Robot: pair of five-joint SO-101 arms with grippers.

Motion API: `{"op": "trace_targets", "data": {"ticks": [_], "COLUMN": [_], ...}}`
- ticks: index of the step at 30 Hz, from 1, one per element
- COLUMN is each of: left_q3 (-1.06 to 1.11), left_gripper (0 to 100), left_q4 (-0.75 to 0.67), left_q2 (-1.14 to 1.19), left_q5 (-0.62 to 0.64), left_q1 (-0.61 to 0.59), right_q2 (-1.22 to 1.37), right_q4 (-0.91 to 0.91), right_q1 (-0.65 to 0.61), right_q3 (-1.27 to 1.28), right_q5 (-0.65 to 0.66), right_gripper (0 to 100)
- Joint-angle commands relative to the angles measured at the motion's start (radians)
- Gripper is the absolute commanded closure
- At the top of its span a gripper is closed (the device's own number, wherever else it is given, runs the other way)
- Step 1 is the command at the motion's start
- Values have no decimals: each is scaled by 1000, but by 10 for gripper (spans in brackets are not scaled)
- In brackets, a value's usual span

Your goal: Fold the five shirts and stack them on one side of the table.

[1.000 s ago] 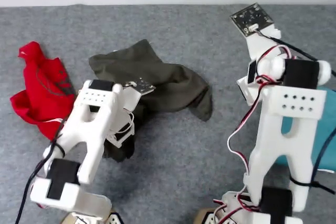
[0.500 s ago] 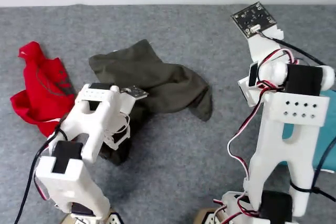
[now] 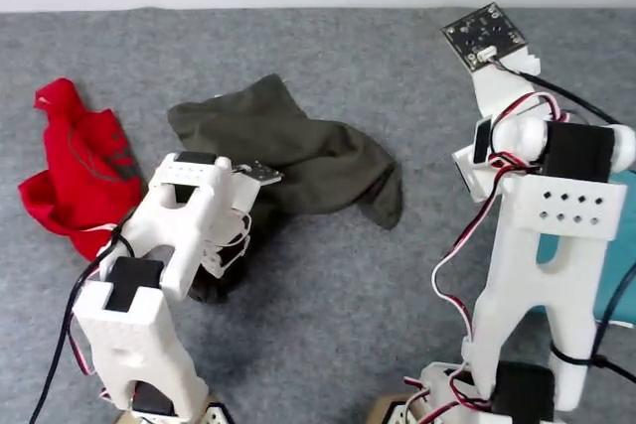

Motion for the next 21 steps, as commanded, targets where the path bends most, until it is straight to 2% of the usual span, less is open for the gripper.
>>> {"op": "trace_targets", "data": {"ticks": [1, 5, 12, 16, 21], "left_q3": [-4, -5, -5, -5, -7], "left_gripper": [995, 995, 995, 995, 994], "left_q4": [-12, 46, 235, 288, 287], "left_q2": [17, -198, -750, -993, -1162], "left_q5": [12, 51, 87, 91, 84], "left_q1": [-3, -3, -54, -175, -453], "right_q2": [-42, -42, -33, -30, 21], "right_q4": [38, 38, 38, 36, 36], "right_q1": [7, 5, -16, -51, -130], "right_q3": [-9, -9, -9, -3, 41], "right_q5": [9, 9, 9, 9, 3], "right_gripper": [768, 768, 768, 768, 768]}}
